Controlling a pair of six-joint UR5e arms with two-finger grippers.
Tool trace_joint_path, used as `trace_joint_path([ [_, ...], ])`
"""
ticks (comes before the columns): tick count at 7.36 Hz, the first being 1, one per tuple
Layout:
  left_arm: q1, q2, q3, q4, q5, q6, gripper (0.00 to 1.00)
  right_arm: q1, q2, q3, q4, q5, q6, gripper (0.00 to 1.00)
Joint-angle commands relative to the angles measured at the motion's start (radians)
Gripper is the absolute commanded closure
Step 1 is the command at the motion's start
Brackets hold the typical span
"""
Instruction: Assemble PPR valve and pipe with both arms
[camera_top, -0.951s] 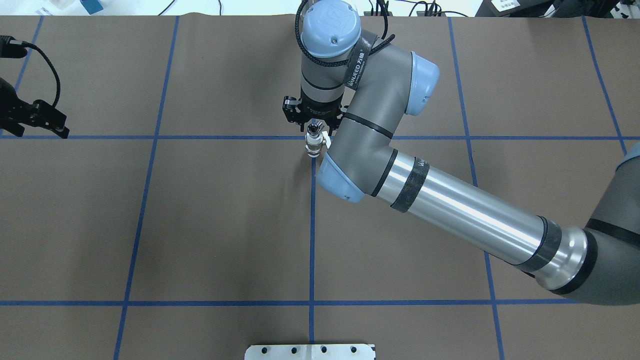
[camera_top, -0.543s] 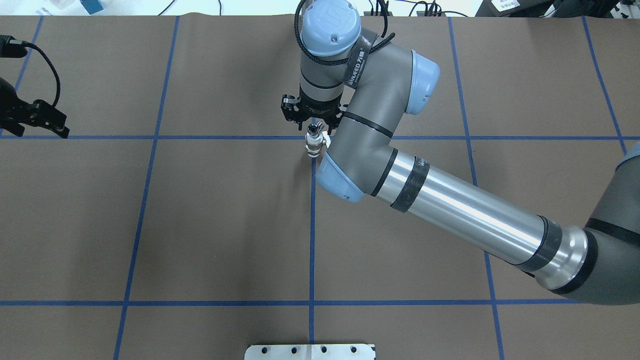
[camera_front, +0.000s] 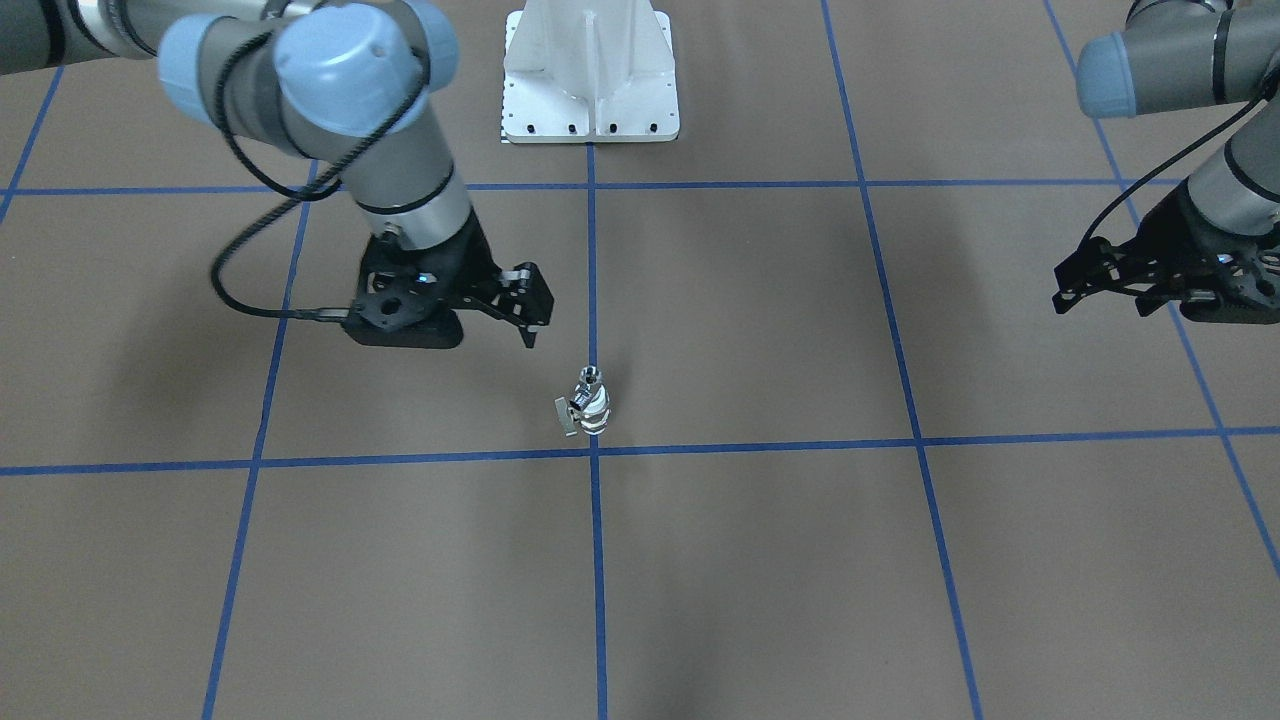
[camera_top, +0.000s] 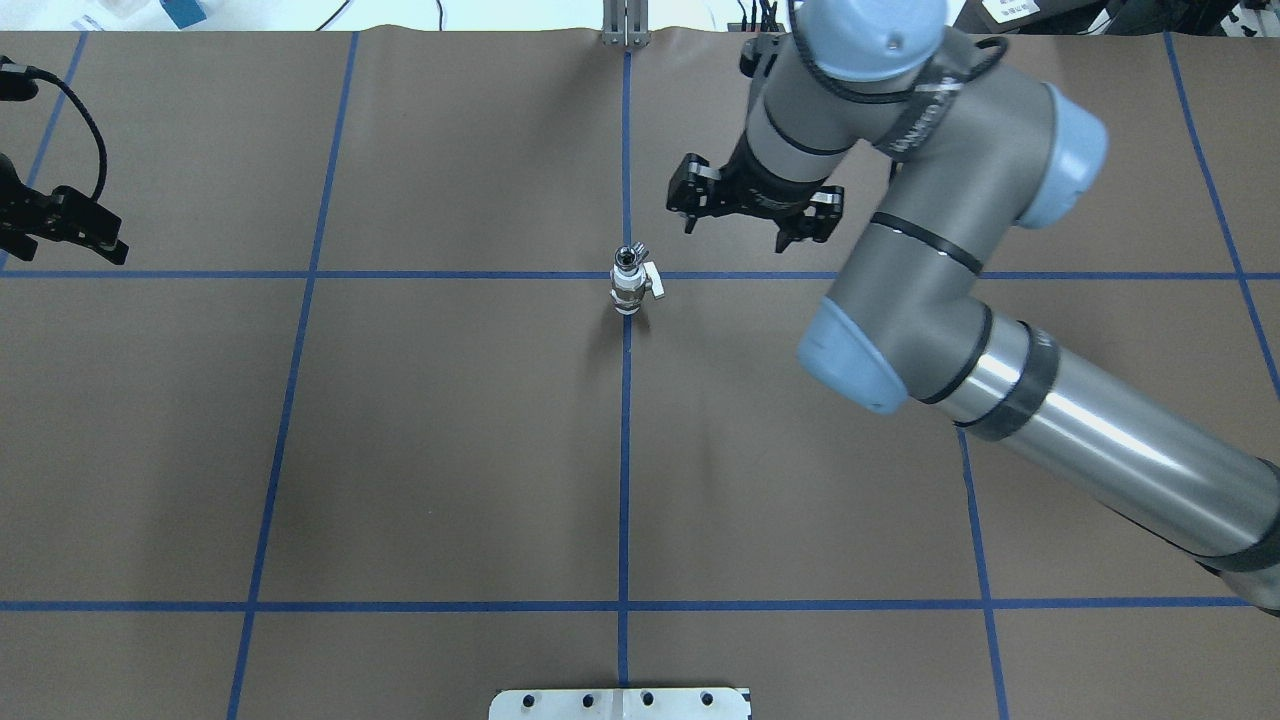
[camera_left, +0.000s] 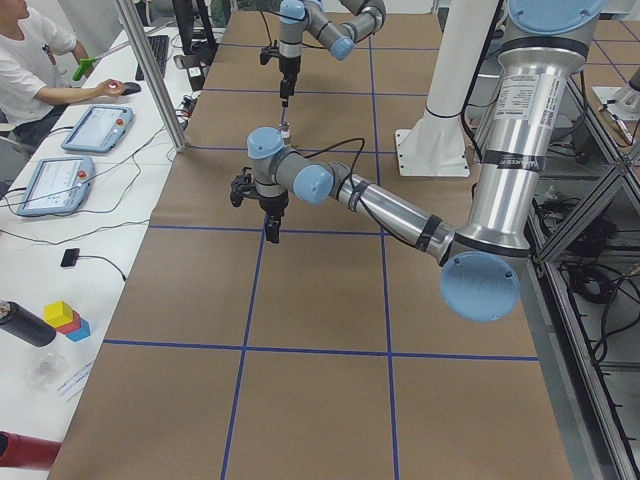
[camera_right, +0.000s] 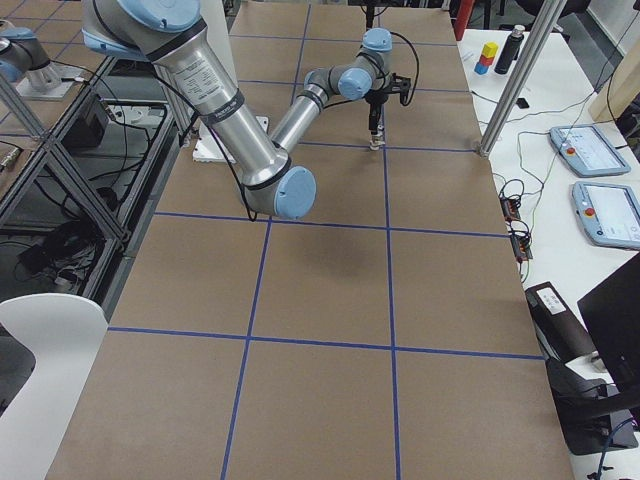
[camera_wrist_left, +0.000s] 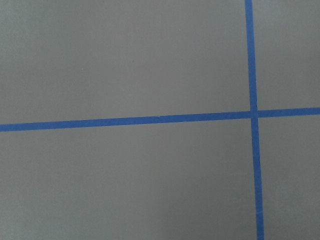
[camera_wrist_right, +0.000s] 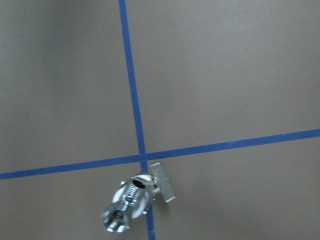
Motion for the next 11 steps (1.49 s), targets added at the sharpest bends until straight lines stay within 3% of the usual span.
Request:
trace_joint_path([
  [1,-0.031,0.002,-0.002,0.029,0.005,0.038,0.0,0.099,-0.204,0.113,0.007,0.027,-0.198,0.01],
  [3,-0.065,0.002,0.003,0.081,0.008,0.154,0.0,0.217,-0.357,0.115,0.007,0.058,-0.464,0.01],
  [5,-0.067,0.037,-0.004,0.098,-0.002,0.161,0.0,0.385,-0.487,0.107,0.007,0.18,-0.708,0.01],
  [6,-0.071,0.035,-0.004,0.126,-0.002,0.161,0.0,0.464,-0.552,0.094,0.007,0.191,-0.844,0.01],
  [8,-0.138,0.058,0.002,0.17,0.0,0.377,0.0,0.602,-0.596,-0.042,0.007,0.322,-1.061,0.01],
  [11,-0.215,0.129,0.003,0.174,-0.005,0.413,0.0,0.622,-0.632,-0.046,0.008,0.331,-1.108,0.01],
])
